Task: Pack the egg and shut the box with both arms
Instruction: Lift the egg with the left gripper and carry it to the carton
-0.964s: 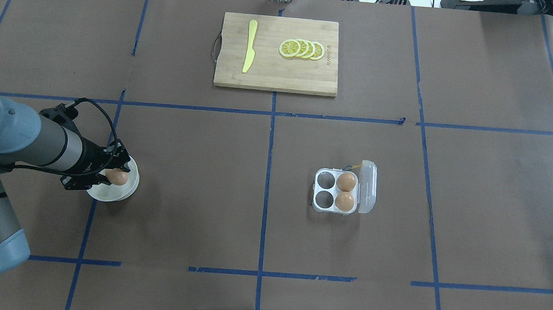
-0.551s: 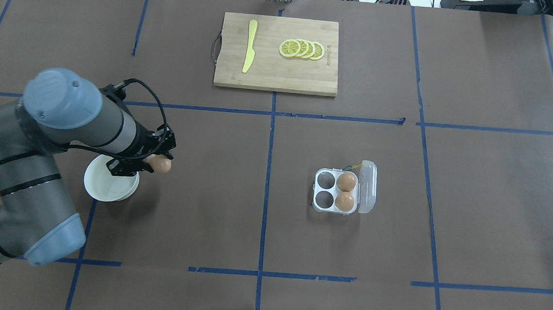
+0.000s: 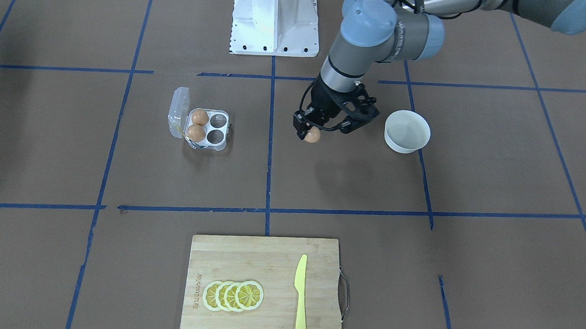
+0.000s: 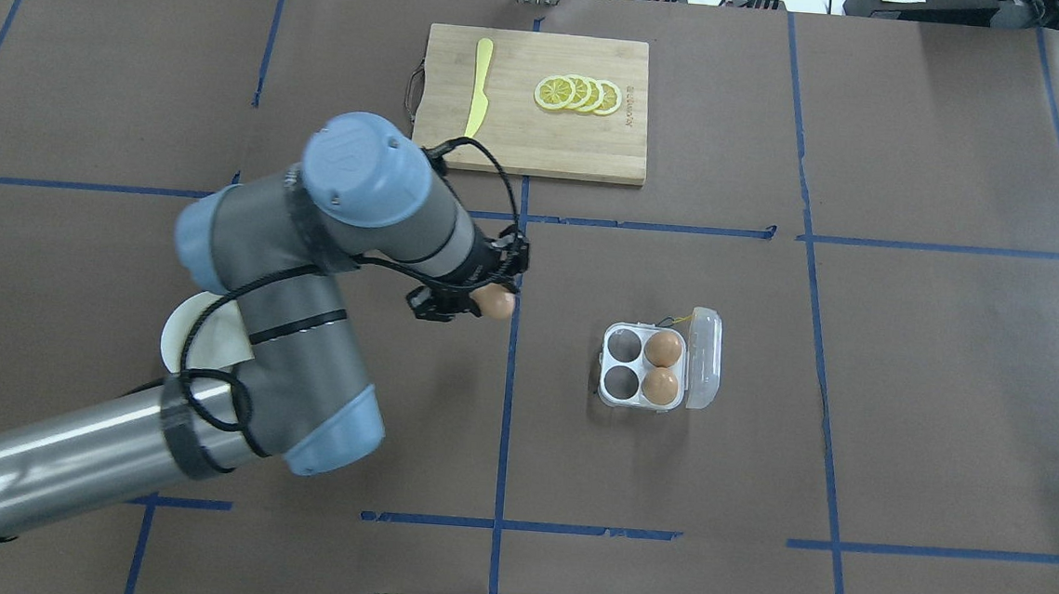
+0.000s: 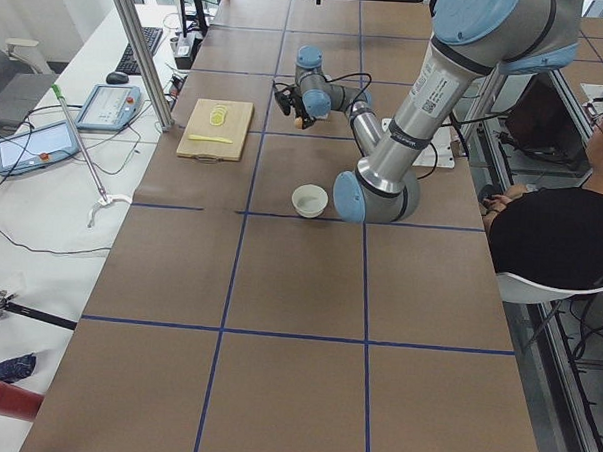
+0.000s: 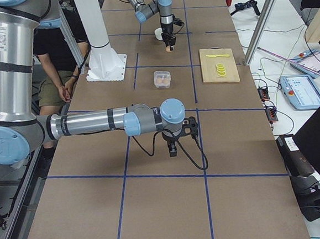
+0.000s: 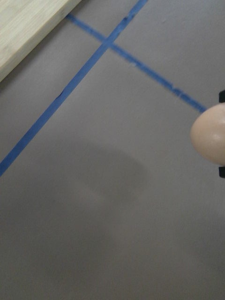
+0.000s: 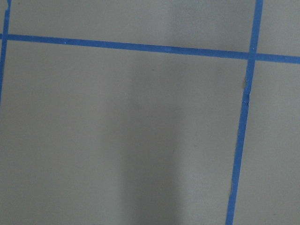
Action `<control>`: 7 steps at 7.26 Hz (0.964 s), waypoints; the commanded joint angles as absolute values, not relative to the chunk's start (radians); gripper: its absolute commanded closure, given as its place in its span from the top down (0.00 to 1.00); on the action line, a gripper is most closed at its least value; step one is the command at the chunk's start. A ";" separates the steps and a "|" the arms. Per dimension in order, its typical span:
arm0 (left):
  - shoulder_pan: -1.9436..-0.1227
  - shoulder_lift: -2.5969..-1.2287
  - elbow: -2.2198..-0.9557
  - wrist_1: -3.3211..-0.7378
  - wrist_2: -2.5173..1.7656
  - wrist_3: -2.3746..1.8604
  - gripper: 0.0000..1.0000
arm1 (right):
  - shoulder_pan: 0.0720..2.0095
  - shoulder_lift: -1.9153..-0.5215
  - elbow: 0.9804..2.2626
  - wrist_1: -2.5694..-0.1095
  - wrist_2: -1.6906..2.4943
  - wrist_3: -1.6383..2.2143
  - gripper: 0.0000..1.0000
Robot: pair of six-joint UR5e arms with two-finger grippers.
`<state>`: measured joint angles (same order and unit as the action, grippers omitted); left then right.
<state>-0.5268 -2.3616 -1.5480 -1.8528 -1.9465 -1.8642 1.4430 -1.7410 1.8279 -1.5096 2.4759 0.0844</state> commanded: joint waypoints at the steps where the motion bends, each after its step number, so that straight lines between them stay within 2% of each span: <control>1: -0.470 -2.531 -1.384 -1.887 -1.941 -1.871 0.00 | 1.440 -1.741 1.829 -1.511 2.485 0.084 1.00; 5: -0.443 -2.546 -1.335 -1.980 -1.905 -1.862 0.00 | 1.439 -1.749 1.829 -1.509 2.499 0.083 1.00; 6: -0.443 -2.546 -1.324 -1.983 -1.882 -1.859 0.03 | 1.439 -1.749 1.829 -1.509 2.499 0.083 1.00; 7: -0.442 -2.548 -1.322 -1.985 -1.882 -1.850 0.15 | 1.439 -1.752 1.829 -1.509 2.499 0.083 1.00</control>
<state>-0.4429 -2.5463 -1.3286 -1.9790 -1.8920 -1.8582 1.4389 -1.7493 1.8285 -1.5095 2.4986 0.0829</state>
